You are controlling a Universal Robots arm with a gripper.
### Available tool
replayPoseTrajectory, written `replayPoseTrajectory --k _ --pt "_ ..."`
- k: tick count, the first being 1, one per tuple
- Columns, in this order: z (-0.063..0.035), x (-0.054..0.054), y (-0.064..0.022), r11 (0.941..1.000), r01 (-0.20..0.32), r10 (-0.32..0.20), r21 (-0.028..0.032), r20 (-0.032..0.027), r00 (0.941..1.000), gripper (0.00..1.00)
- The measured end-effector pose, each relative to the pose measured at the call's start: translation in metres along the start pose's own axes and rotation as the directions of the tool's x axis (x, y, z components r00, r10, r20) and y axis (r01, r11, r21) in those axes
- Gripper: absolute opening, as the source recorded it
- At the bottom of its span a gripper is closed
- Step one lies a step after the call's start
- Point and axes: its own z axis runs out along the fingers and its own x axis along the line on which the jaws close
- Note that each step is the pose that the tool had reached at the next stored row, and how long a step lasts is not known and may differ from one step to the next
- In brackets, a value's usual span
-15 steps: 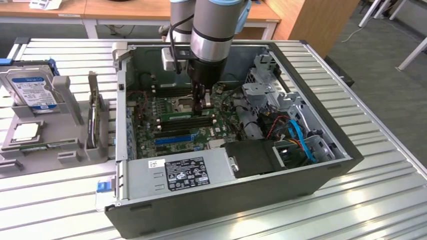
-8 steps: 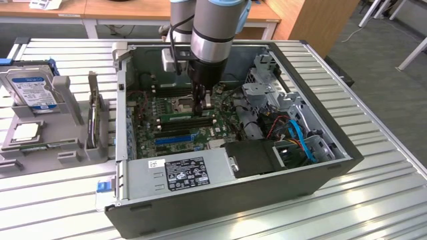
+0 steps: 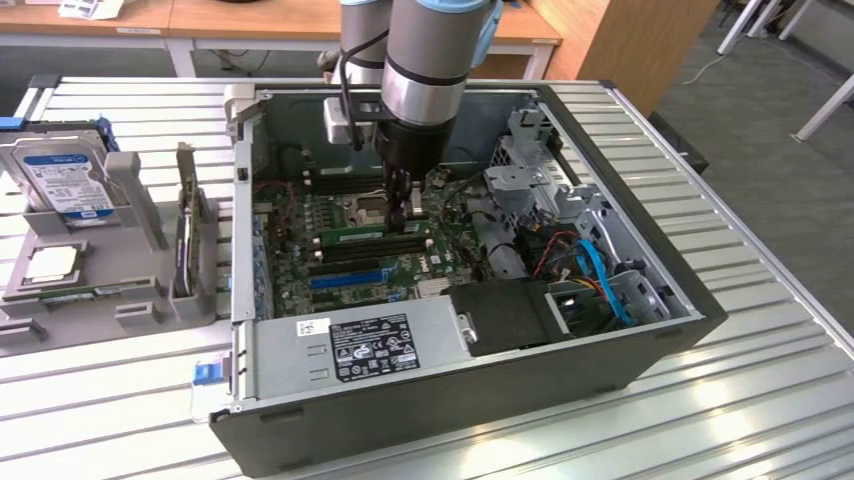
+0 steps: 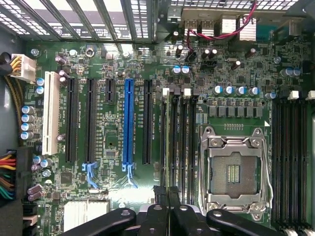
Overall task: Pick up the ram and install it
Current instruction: 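Insert the ram into the slot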
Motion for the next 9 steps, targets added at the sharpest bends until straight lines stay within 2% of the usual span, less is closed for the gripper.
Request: replayPoseTrajectory --k 9 --pt "-0.0001 0.0001 -0.0003 1.0000 0.000 0.000 0.0016 0.0000 1.0000 0.12"
